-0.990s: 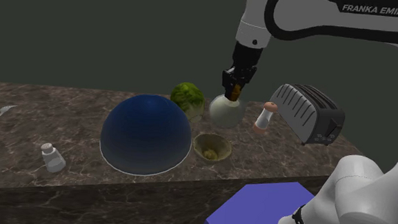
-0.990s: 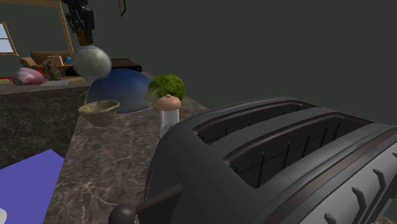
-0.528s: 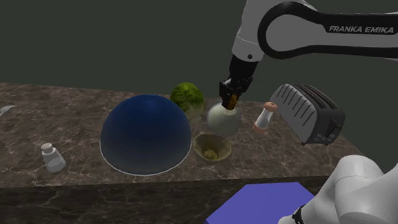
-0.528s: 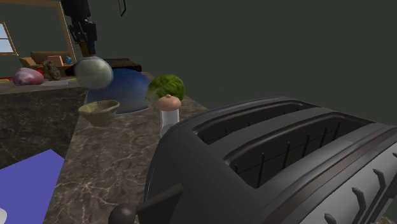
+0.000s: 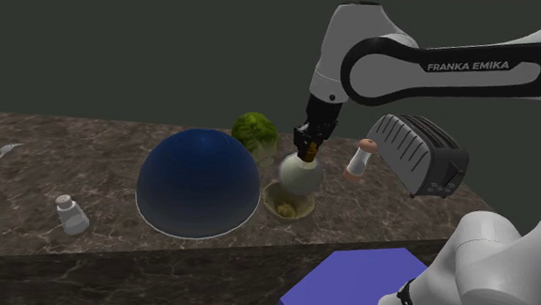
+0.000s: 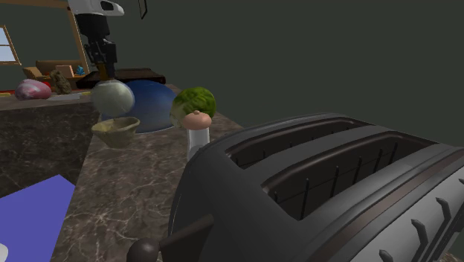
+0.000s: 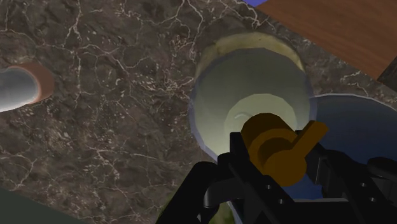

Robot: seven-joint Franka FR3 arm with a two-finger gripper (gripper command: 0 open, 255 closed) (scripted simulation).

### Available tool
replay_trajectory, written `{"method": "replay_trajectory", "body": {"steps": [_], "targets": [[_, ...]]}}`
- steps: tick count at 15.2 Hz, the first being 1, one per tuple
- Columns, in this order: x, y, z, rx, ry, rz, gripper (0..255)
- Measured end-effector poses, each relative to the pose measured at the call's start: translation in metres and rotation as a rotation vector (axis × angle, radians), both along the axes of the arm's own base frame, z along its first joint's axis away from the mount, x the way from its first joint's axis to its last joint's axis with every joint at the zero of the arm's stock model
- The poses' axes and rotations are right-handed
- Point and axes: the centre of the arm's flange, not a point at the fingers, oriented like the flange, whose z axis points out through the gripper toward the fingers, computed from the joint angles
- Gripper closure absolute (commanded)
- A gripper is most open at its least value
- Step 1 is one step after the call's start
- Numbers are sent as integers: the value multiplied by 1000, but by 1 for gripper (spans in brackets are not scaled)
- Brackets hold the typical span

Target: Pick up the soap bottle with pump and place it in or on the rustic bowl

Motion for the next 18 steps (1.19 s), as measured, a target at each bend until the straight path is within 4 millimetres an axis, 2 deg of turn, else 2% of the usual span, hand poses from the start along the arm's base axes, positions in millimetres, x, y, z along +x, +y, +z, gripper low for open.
{"method": "replay_trajectory", "body": {"steps": [3, 9, 10, 16, 18], "targets": [[0, 1, -16, 0, 0, 0, 255], [0, 1, -19, 0, 0, 0, 255], [0, 1, -19, 0, 0, 0, 0], [0, 1, -19, 0, -1, 0, 0], [-1, 0, -3, 1, -2, 0, 0]]}}
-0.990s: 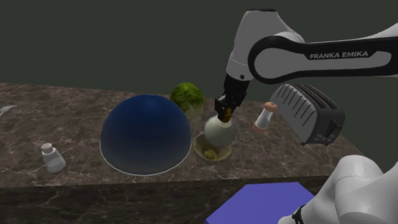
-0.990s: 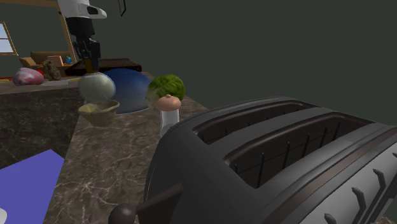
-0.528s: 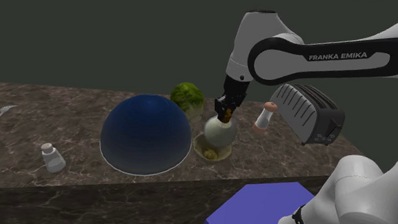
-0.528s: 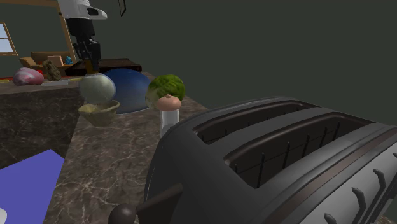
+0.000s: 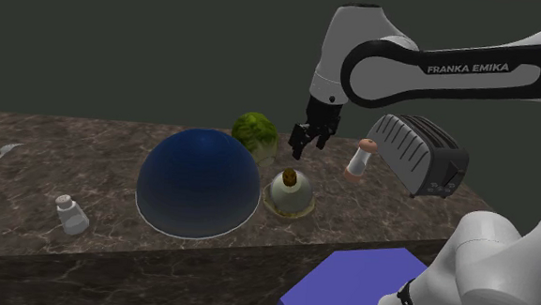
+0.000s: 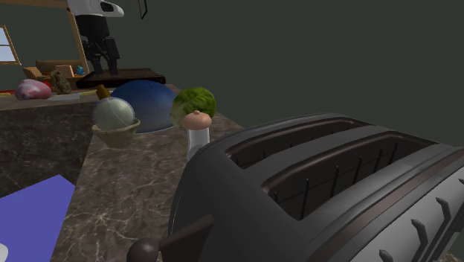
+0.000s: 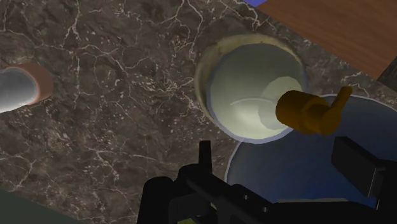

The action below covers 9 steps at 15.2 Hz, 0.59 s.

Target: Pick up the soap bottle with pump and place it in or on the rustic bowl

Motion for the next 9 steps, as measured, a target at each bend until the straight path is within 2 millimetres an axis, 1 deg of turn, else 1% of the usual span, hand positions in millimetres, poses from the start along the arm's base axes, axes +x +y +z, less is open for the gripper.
{"method": "replay_trajectory", "body": {"steps": [2, 3, 5, 9], "targets": [[-2, 3, 24, 0, -1, 0, 0], [-2, 1, 29, 0, -1, 0, 0], [0, 1, 33, 0, 0, 0, 0], [0, 2, 34, 0, 1, 0, 0]]}}
